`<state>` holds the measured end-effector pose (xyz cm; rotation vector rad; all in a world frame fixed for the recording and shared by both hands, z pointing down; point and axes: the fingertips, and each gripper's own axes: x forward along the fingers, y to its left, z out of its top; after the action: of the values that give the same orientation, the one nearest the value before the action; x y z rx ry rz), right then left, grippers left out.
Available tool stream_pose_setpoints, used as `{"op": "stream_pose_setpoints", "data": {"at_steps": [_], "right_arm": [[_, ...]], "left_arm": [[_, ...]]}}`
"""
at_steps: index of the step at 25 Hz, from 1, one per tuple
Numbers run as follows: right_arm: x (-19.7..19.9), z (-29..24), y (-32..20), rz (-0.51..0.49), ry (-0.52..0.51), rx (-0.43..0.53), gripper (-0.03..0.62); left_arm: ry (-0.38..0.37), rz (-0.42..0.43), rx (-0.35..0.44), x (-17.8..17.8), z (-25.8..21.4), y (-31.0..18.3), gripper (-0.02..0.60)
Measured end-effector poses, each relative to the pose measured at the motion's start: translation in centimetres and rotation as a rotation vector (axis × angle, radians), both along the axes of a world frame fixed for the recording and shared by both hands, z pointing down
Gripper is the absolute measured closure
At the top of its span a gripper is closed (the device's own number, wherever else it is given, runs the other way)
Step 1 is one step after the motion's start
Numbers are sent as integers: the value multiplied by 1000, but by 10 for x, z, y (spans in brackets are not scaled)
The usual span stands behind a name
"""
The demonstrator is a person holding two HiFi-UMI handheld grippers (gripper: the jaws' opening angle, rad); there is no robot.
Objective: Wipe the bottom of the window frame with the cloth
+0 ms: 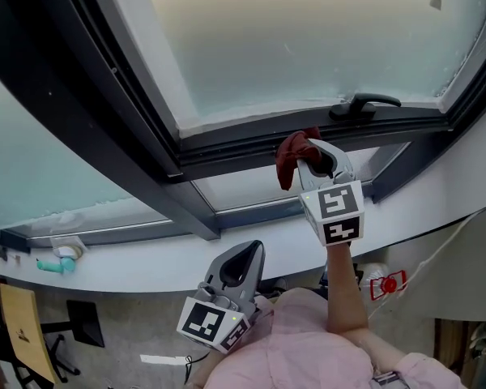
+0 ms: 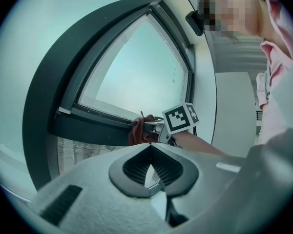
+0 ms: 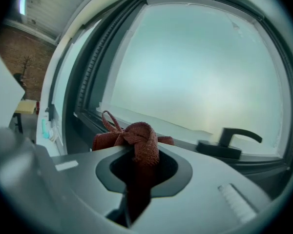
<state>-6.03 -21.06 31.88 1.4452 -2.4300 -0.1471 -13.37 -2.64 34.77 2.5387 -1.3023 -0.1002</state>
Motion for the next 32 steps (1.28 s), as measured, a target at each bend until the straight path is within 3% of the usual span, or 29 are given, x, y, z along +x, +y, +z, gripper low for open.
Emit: {"op": "stream_pose_setpoints", "data": {"at_steps": [7,14,20,32], "right_arm": [[-128,-6,39,-282,-67,15,536],[-196,-12,64,-403,-68,66,536],[-213,8,56,-391,4,71,536],[-214,8,52,-393,-67,65,537]], "left_arm": [[-1,-80,-22,-44,2,12,584],[-7,-175,-26,-85,4,31,584],[-13,-232,-23,-111,6,43,584],[3,-207,-20,-113,7,46,584]]}}
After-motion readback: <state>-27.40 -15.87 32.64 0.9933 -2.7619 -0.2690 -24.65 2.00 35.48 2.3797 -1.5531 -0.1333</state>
